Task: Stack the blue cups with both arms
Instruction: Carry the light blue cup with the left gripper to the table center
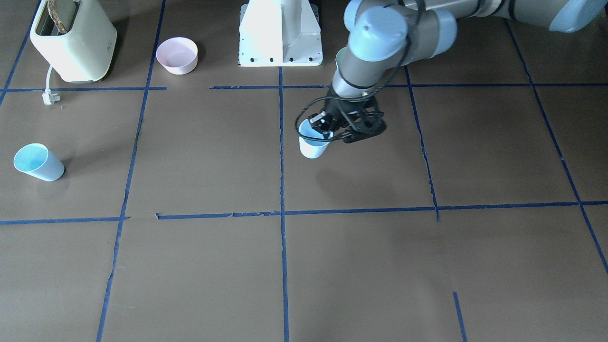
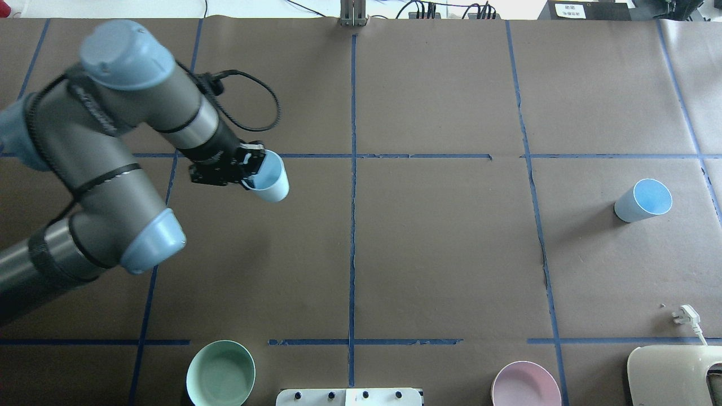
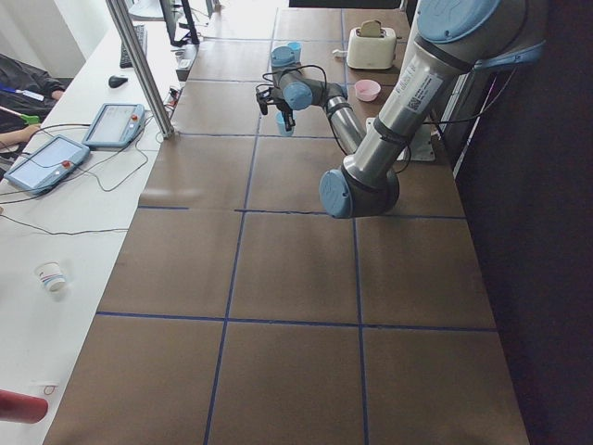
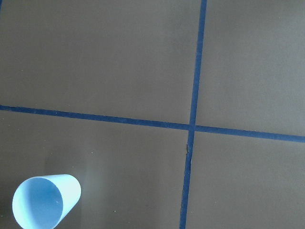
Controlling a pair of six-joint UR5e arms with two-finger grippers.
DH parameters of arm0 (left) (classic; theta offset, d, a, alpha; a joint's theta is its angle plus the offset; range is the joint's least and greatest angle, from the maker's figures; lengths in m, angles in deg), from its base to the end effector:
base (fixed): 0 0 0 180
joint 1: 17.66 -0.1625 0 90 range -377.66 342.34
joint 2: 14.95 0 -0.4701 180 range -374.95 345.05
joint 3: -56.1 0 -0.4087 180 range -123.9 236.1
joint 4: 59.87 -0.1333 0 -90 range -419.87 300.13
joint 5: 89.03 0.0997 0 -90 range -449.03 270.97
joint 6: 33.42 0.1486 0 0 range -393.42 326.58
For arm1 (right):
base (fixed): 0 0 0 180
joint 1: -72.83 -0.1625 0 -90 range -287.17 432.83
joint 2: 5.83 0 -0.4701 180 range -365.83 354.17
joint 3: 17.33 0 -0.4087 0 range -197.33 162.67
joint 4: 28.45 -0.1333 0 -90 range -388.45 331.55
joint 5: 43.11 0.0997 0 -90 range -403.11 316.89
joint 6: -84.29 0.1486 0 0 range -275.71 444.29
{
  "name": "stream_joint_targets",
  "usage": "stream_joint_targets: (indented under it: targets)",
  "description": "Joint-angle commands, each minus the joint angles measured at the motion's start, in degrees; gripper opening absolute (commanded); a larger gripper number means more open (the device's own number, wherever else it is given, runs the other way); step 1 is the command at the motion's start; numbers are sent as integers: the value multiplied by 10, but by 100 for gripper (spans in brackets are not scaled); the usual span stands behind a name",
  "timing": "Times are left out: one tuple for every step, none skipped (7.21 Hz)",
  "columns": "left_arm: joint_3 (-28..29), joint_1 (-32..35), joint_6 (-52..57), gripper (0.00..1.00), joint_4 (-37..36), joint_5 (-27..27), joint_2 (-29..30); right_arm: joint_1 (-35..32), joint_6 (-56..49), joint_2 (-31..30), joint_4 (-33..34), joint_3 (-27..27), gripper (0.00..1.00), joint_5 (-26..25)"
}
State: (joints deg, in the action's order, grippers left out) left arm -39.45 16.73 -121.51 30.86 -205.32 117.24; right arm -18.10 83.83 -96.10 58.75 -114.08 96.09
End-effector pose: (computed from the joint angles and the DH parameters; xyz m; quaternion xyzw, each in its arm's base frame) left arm 0.5861 -0.4829 0.2220 -0.0725 0.4444 -0.1587 0.8787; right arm 0.0292 -0.5175 0.6662 0.0786 -0.4140 -0.0300 0.9064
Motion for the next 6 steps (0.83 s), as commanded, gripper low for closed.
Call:
stream_joint_targets:
  targets:
    - [59, -44, -22, 0, 39, 41, 29, 6, 2, 2, 1, -3, 100, 2]
    - [73, -47, -22, 0, 51, 41, 31, 6, 1, 2, 0, -3, 100, 1]
    - [75, -51, -22, 0, 53, 41, 31, 6, 1, 2, 1, -2, 100, 1]
    - [75, -53, -21, 1, 53, 41, 30, 6, 1, 2, 1, -2, 100, 1]
    - [76, -54, -20, 8, 54, 41, 29, 6, 1, 2, 1, 0, 100, 1]
    - [76, -54, -20, 37, 55, 41, 27, 5, 2, 2, 1, -4, 100, 2]
